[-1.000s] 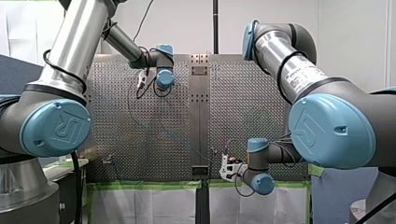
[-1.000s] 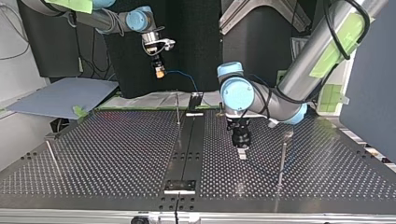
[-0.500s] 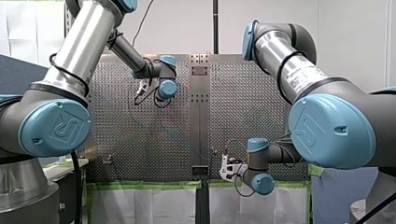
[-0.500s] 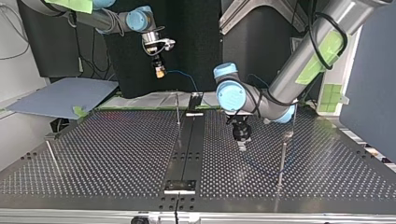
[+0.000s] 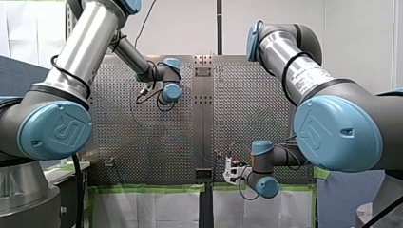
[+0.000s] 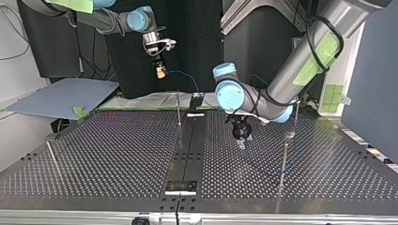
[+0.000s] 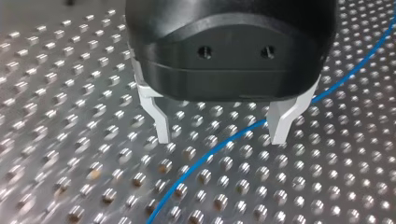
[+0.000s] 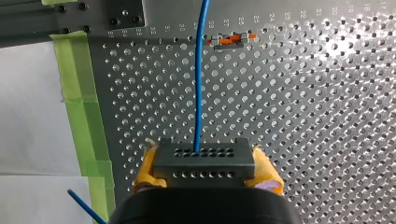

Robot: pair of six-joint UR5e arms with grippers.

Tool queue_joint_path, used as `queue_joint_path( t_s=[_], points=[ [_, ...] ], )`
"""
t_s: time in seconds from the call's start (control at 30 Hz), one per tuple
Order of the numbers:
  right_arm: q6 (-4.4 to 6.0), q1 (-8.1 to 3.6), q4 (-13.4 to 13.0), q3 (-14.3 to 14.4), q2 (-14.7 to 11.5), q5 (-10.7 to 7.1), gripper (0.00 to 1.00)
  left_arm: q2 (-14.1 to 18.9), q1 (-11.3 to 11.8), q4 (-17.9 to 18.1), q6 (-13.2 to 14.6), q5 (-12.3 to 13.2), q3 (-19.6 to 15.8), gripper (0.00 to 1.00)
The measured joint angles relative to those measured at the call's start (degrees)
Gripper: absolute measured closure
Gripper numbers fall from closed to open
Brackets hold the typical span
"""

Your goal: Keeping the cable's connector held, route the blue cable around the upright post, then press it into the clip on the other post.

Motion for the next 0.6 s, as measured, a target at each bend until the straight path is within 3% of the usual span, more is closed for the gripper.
queue_joint_path(
  t_s=[0.27,0.6],
  points=[
    [-0.04,0.09,0.1,0.0,0.0,0.00,1.00,-4.0,-0.5,0.4,2.5,-2.2,0.0,0.01],
    [0.00,0.13,0.0,0.0,0.0,0.00,1.00,-5.9,0.3,0.7,2.9,-3.4,0.0,0.01]
  ],
)
